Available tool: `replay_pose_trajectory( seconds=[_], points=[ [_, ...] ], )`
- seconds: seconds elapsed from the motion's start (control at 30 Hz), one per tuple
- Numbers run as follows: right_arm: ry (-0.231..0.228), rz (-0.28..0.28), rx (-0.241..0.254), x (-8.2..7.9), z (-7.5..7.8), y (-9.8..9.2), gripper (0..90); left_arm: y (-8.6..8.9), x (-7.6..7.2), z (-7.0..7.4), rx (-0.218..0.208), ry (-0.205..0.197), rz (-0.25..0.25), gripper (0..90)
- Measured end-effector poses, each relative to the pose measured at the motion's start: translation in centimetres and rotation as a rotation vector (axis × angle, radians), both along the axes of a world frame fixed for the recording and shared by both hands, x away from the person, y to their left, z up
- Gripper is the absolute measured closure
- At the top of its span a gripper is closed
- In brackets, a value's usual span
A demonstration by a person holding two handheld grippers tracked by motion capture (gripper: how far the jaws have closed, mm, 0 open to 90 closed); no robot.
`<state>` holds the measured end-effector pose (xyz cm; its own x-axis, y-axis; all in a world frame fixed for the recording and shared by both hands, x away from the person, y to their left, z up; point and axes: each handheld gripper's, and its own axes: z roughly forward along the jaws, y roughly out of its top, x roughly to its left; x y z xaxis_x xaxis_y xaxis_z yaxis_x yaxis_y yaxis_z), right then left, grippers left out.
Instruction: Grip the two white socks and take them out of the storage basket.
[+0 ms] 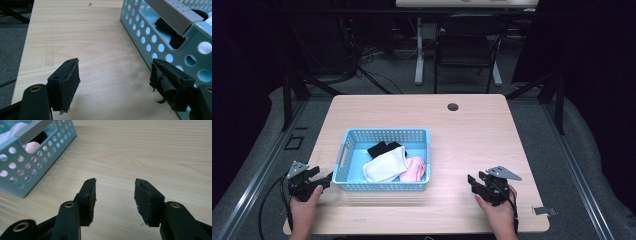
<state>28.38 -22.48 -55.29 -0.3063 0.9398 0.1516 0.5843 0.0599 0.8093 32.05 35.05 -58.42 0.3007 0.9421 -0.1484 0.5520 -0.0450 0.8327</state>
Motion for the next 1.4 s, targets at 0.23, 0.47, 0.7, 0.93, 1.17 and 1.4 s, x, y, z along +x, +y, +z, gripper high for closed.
replay_pose_trajectory(
  seconds=[0.23,0.47,0.7,0.93,1.17,1.4],
  points=[
    [0.013,-0.016,-0.009,0.1,-0.3,-0.2,52.0,0.0,0.1,0.0,0.000,0.007,0.002,23.6],
    [0.005,0.001,-0.002,0.2,0.0,0.3,52.0,0.1,-0.1,0.1,0.000,0.004,-0.001,23.6],
    [0.005,0.011,-0.020,-0.1,0.1,0.6,52.0,0.1,-0.1,0.1,-0.001,0.002,-0.004,23.6],
    [0.006,0.005,-0.009,0.0,0.1,0.4,52.0,0.1,-0.1,0.1,-0.001,0.002,-0.002,23.6],
    [0.003,0.030,-0.029,0.1,1.0,1.1,52.4,0.1,-0.1,0.1,-0.001,0.001,-0.003,23.6],
    [0.024,0.100,-0.081,0.6,3.2,3.5,52.4,0.1,-0.2,0.1,-0.004,0.002,-0.003,23.6]
  ],
)
